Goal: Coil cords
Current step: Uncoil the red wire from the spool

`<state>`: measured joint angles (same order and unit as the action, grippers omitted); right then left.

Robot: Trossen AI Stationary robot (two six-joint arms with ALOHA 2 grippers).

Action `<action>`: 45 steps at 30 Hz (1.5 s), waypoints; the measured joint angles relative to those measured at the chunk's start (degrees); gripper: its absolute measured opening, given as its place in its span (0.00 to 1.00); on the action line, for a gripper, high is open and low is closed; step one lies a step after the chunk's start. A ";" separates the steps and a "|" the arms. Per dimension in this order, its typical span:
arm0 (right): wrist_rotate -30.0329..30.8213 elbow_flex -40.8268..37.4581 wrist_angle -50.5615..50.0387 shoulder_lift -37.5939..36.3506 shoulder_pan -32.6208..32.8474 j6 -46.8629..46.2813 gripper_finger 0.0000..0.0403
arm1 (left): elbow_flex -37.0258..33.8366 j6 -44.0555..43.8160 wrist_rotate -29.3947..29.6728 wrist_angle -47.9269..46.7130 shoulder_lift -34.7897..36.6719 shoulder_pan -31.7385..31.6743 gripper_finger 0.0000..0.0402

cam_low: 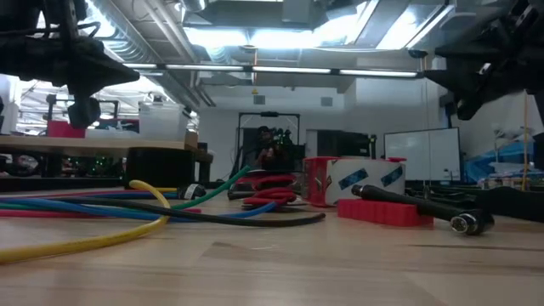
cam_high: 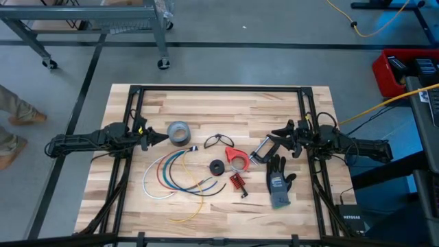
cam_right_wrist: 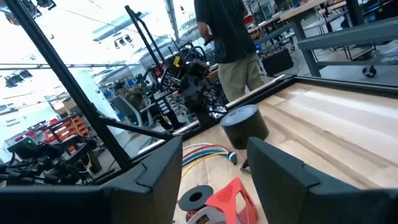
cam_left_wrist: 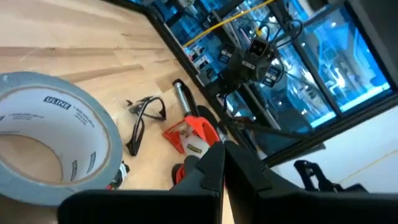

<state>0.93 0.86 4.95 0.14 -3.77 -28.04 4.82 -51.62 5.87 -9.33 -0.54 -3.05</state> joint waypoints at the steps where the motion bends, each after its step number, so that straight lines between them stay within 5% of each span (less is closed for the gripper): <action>1: -0.01 0.00 0.20 -0.01 0.00 0.33 0.46 | 0.00 1.79 -0.02 0.51 0.00 0.00 0.01; 9: -0.52 0.02 1.09 -0.01 0.00 2.95 0.46 | 0.00 24.49 -5.60 18.56 -0.09 0.01 0.00; 19: -1.60 0.04 1.37 -0.01 0.02 2.83 0.46 | 2.12 28.66 -8.82 24.72 -3.71 2.58 0.00; 27: -1.60 0.09 1.51 -0.02 0.00 2.85 0.46 | 13.25 33.52 -8.66 24.44 -18.47 4.58 0.00; 38: -2.03 0.11 1.42 -0.02 0.02 2.85 0.46 | 24.08 31.90 -6.91 12.35 -45.32 7.94 0.00; 45: -3.15 0.11 1.35 0.00 0.00 2.95 0.46 | 26.07 16.63 -8.32 13.00 -57.10 9.61 0.01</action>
<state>-2.22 0.97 6.31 0.14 -3.77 -25.08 30.89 -34.99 -2.45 3.67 -57.64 6.57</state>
